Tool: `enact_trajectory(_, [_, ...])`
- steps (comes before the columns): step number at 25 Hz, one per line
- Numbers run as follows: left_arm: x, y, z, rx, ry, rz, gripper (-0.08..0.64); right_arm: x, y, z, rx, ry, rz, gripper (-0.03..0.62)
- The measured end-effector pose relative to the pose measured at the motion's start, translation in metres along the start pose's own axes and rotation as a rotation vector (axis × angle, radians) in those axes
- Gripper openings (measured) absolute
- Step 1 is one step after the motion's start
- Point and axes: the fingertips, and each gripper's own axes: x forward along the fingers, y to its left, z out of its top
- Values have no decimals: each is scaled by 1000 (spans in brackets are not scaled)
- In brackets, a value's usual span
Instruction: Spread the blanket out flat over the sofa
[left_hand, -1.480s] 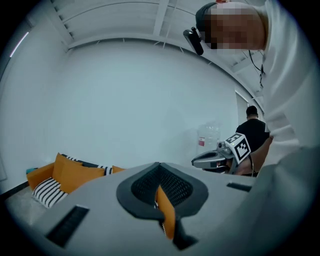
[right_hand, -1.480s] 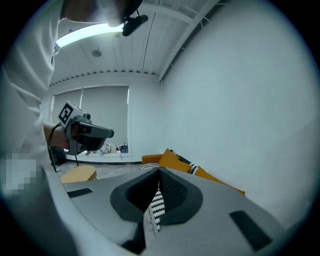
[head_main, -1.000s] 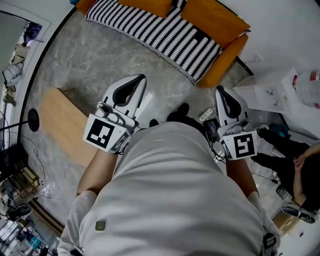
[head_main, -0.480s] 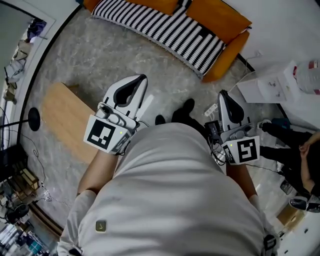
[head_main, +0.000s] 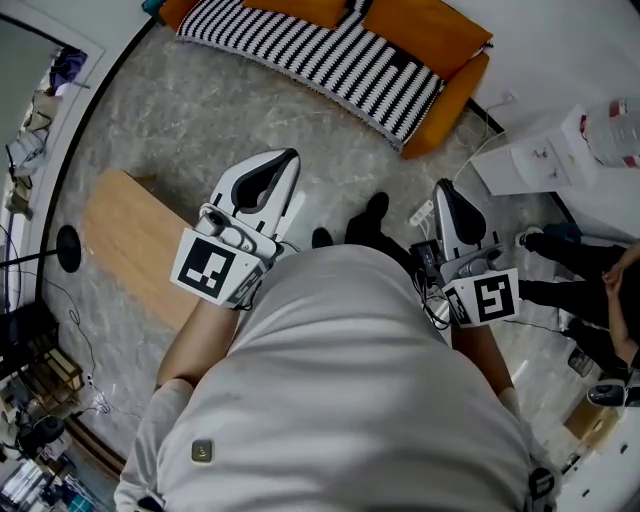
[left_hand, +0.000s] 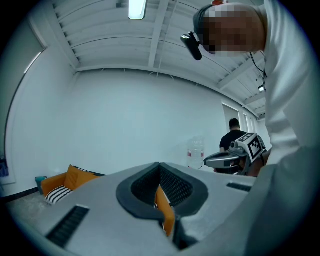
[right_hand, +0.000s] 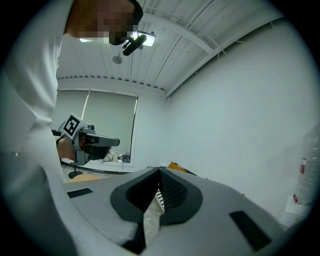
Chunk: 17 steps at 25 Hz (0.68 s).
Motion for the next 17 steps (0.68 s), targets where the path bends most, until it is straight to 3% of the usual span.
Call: enact_trajectory(17, [-5, -5, 6, 0, -39, -4, 6, -6, 4, -1, -3, 0, 3, 26])
